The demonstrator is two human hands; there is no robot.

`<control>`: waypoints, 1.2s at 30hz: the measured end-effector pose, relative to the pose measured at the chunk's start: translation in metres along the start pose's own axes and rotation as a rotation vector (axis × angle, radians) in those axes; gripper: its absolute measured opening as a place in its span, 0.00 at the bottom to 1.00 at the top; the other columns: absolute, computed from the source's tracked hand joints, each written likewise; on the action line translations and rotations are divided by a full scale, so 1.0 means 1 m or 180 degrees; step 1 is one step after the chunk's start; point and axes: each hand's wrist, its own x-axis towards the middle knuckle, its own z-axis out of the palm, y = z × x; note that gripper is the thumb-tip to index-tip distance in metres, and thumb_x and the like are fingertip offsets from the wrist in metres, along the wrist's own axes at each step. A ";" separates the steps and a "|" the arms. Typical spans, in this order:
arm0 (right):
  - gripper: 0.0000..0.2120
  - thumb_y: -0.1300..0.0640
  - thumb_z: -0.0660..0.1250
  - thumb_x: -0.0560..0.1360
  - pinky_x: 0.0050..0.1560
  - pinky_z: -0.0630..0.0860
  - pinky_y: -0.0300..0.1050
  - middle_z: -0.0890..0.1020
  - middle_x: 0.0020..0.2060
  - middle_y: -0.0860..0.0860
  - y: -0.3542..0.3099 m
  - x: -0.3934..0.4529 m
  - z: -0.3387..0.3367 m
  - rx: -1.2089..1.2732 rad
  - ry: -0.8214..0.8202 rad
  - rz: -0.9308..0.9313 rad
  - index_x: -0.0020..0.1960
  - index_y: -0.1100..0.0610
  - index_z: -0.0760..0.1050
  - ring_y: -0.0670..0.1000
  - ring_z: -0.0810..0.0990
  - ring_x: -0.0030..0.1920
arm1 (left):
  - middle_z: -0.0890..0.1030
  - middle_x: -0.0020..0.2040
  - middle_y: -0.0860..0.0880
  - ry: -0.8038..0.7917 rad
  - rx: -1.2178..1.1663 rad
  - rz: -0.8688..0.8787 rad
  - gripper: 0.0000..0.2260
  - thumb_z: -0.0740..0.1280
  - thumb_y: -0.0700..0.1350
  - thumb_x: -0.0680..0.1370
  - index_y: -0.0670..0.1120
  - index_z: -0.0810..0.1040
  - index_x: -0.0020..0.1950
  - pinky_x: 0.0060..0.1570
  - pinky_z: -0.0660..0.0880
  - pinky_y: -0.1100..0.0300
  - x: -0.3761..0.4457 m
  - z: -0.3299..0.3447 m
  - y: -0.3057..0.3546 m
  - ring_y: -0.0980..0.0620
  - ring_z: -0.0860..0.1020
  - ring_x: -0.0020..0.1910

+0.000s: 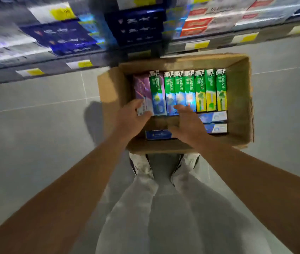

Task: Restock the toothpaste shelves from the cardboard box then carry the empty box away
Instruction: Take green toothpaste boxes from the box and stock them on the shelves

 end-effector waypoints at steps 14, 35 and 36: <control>0.36 0.46 0.74 0.68 0.49 0.74 0.54 0.72 0.60 0.58 0.028 0.170 0.129 0.0243 0.0600 0.0280 0.68 0.59 0.64 0.61 0.75 0.58 | 0.79 0.62 0.50 0.0074 -0.0472 -0.0289 0.21 0.69 0.48 0.76 0.48 0.74 0.68 0.61 0.75 0.54 0.129 0.072 -0.062 0.53 0.78 0.59; 0.26 0.61 0.73 0.65 0.58 0.74 0.51 0.79 0.54 0.56 -0.074 -0.224 -0.098 0.0032 0.0734 -0.0457 0.62 0.54 0.77 0.60 0.76 0.55 | 0.82 0.48 0.54 0.0274 -0.1231 -0.0172 0.28 0.72 0.55 0.65 0.57 0.75 0.66 0.52 0.79 0.47 -0.203 -0.136 0.055 0.50 0.83 0.46; 0.27 0.62 0.74 0.64 0.60 0.73 0.50 0.79 0.55 0.56 -0.083 -0.244 -0.102 0.0033 0.0763 -0.0522 0.63 0.54 0.76 0.61 0.76 0.56 | 0.82 0.48 0.53 0.0263 -0.1238 -0.0124 0.27 0.72 0.54 0.66 0.57 0.75 0.65 0.48 0.81 0.48 -0.225 -0.147 0.055 0.51 0.83 0.43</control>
